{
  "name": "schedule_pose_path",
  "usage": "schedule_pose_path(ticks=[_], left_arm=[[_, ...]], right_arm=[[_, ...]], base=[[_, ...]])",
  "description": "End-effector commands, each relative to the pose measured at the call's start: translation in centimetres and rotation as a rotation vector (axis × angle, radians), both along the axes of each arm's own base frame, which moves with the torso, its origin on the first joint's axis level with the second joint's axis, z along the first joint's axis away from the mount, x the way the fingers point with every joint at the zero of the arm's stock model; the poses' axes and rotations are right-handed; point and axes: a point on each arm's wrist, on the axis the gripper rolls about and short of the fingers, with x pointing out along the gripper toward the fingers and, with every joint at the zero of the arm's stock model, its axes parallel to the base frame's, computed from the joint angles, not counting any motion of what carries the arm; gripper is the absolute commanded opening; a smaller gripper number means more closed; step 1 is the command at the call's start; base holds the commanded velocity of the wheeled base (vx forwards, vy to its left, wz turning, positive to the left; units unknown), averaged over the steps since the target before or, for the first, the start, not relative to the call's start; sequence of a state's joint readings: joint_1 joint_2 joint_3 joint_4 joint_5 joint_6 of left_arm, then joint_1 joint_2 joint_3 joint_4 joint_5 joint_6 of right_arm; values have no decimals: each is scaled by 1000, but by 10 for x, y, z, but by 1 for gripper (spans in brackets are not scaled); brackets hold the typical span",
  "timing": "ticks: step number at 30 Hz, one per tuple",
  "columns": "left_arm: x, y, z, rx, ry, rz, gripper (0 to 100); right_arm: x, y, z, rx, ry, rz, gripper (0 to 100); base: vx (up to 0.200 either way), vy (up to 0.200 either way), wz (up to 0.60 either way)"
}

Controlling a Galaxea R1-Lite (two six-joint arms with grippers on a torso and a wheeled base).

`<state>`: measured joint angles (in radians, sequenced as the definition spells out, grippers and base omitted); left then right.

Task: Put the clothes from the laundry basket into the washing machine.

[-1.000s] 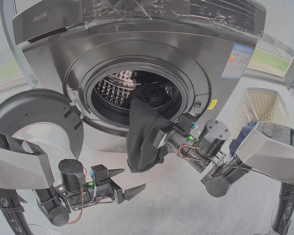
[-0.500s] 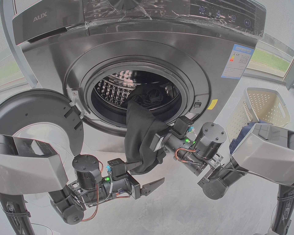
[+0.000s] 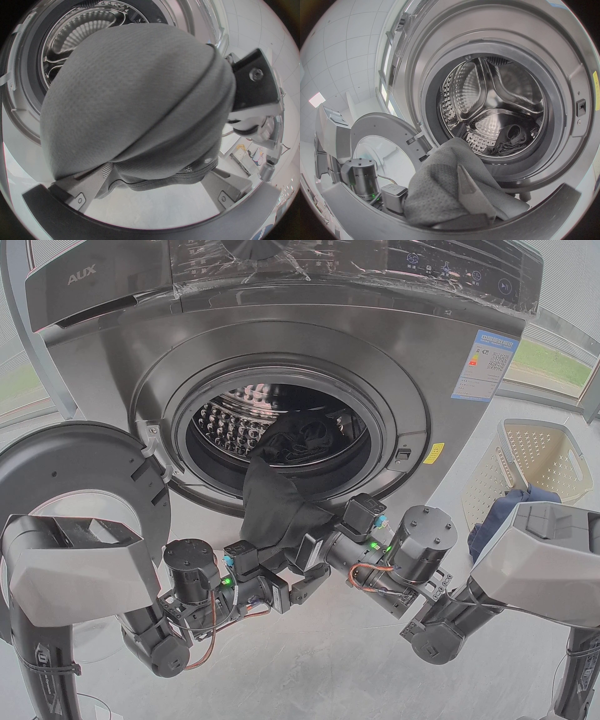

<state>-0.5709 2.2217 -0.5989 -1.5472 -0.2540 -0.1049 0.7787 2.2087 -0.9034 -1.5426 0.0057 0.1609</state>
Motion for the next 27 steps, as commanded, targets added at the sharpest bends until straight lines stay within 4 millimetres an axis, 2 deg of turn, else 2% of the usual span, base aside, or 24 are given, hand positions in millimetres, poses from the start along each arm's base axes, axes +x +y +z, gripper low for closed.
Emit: schedule_pose_path(ticks=[1,9,19,27], left_arm=[[10,7,-4,3,-1,39,100],[13,15,-3,6,-4,64,100],[-15,19,14,16,-11,33,100],[-12,24,17,25,-34,54,100]], right_arm=[[-5,2,1,2,3,-2,0],[-4,2,2,5,2,-8,0],[10,-2,7,29,-24,-39,0],[11,-3,8,30,-25,-45,0]], base=[[0,0,0],[0,0,0],[0,0,0],[0,0,0]])
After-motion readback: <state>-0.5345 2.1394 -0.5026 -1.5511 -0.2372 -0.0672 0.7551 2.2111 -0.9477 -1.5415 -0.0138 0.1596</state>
